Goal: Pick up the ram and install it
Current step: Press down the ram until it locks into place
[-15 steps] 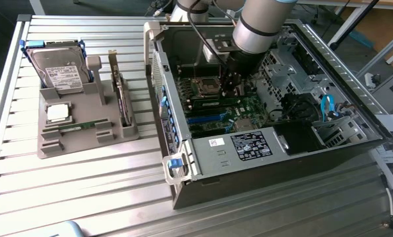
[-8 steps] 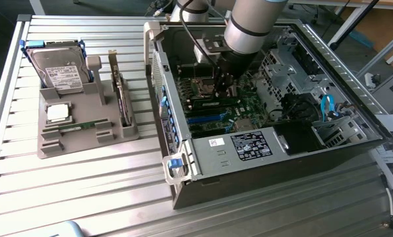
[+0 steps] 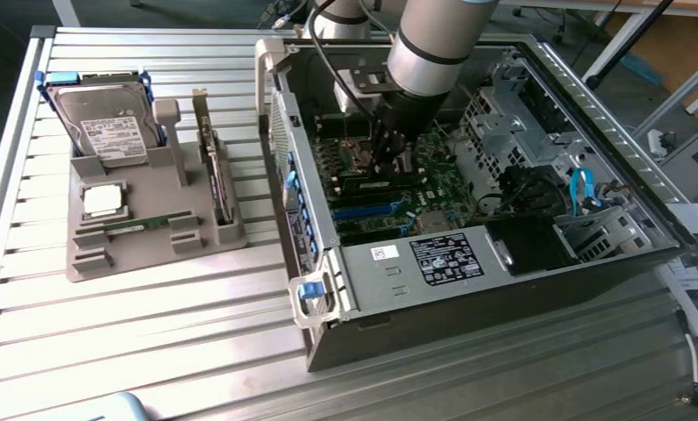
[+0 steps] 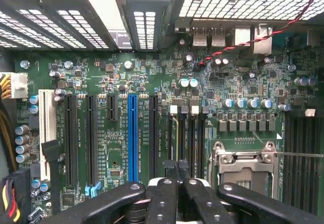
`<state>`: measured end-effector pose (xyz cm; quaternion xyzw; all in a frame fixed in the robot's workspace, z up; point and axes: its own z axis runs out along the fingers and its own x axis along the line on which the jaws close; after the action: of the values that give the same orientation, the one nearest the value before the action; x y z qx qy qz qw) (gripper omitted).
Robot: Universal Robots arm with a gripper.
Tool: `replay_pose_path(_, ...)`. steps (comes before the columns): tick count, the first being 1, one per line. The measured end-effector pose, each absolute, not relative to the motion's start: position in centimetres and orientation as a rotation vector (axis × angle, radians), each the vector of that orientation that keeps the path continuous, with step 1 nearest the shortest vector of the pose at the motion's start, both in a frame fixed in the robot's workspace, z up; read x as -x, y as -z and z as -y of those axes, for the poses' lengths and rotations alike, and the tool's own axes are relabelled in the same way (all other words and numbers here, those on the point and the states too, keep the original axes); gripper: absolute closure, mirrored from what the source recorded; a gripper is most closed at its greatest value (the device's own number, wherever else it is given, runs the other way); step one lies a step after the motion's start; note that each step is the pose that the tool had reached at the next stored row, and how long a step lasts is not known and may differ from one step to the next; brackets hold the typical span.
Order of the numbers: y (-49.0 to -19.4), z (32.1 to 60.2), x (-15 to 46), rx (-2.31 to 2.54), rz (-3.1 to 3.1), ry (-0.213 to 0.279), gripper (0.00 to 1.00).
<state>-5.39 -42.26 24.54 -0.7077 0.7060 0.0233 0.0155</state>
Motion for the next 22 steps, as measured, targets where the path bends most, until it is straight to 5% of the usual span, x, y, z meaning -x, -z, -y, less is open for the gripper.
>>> replay_pose_path(22,-23.59,42.26,5.39,2.202,-2.196,-0.073,0.89)
